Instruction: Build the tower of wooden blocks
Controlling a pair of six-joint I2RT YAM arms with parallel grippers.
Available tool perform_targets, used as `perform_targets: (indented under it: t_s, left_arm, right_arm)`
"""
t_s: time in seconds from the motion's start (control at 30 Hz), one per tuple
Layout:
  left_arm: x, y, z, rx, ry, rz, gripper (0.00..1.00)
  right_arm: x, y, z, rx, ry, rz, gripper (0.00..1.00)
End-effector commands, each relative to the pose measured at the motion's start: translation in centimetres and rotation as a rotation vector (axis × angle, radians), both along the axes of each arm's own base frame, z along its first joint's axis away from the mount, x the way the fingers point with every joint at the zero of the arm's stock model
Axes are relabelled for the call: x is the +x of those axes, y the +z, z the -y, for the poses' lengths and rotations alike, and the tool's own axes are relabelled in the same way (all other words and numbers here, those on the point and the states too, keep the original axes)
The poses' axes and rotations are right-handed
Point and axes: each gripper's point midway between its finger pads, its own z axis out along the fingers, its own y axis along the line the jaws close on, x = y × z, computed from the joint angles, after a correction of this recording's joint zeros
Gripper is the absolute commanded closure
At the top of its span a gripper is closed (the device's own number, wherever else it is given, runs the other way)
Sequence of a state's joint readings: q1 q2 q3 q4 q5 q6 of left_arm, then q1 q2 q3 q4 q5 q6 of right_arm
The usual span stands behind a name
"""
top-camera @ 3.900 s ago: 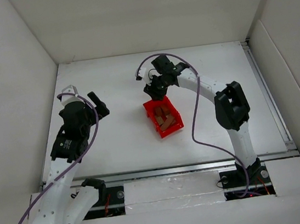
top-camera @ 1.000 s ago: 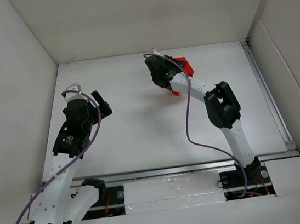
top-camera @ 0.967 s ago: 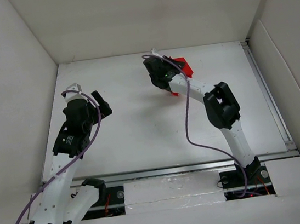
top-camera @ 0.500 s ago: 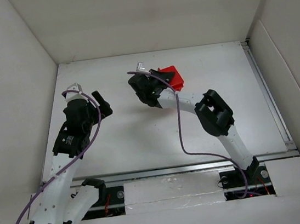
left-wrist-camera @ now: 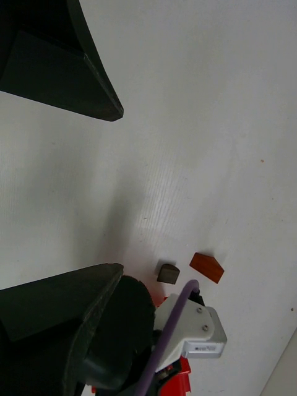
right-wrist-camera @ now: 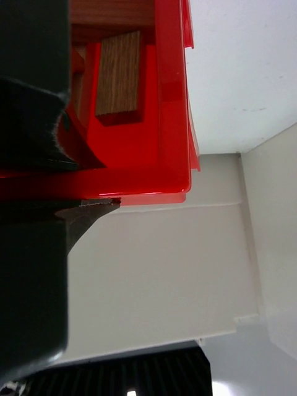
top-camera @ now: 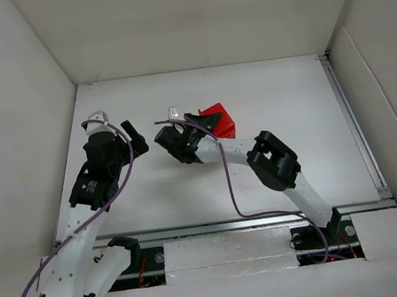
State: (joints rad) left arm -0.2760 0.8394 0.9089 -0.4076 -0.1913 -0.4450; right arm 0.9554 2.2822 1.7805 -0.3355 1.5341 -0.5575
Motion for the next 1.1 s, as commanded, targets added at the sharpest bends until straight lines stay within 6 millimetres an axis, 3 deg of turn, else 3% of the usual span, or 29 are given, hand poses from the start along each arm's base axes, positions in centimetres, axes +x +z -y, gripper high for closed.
perform_targets:
  t_s: [0.0, 0.13, 0.2, 0.4, 0.47, 0.67, 0.7, 0.8, 0.87, 1.03, 1.07]
  left_arm:
    - [0.1, 1.3, 0.1, -0.003, -0.01, 0.054, 0.01]
    - [0.0, 1.4, 0.1, -0.004, -0.011, 0.055, 0.01]
    - [0.0, 1.4, 0.1, -0.003, -0.011, 0.057, 0.01]
    - [0.0, 1.4, 0.0, -0.004, -0.005, 0.059, 0.01]
    - [0.0, 1.3, 0.0, -0.003, -0.007, 0.054, 0.01]
    - [0.0, 1.4, -0.1, 0.001, 0.0, 0.057, 0.01]
    - [0.0, 1.4, -0.1, 0.0, 0.0, 0.057, 0.01]
    - [0.1, 1.3, -0.1, 0.001, 0.002, 0.055, 0.01]
    - [0.0, 1.4, -0.1, 0.0, 0.002, 0.058, 0.01]
    - [0.0, 1.5, -0.2, -0.002, 0.002, 0.06, 0.01]
    - [0.0, 1.5, -0.2, -0.002, 0.002, 0.06, 0.01]
  right_arm:
    - [-0.3, -11.7, -2.2, 0.132, 0.108, -0.137, 0.94]
    - [-1.0, -12.7, -3.1, 0.128, 0.122, -0.138, 0.77]
    - [-1.3, -12.9, -3.5, 0.129, 0.129, -0.133, 0.75]
    - [-1.7, -13.3, -3.9, 0.174, 0.143, -0.148, 0.85]
    - [-1.8, -13.3, -4.0, 0.188, 0.146, -0.155, 0.95]
    - [-2.2, -12.5, -4.1, 0.289, 0.146, -0.167, 1.0]
    - [-2.0, -11.5, -4.1, 0.343, 0.15, -0.169, 1.0]
    - [-1.7, -11.3, -3.7, 0.486, 0.158, -0.227, 1.0]
    - [-0.9, -9.8, -2.7, 0.621, 0.133, -0.207, 1.0]
    - [0.4, -5.6, -0.9, 0.686, 0.142, -0.142, 1.0]
    - [0.4, -5.8, -0.7, 0.656, 0.155, -0.16, 1.0]
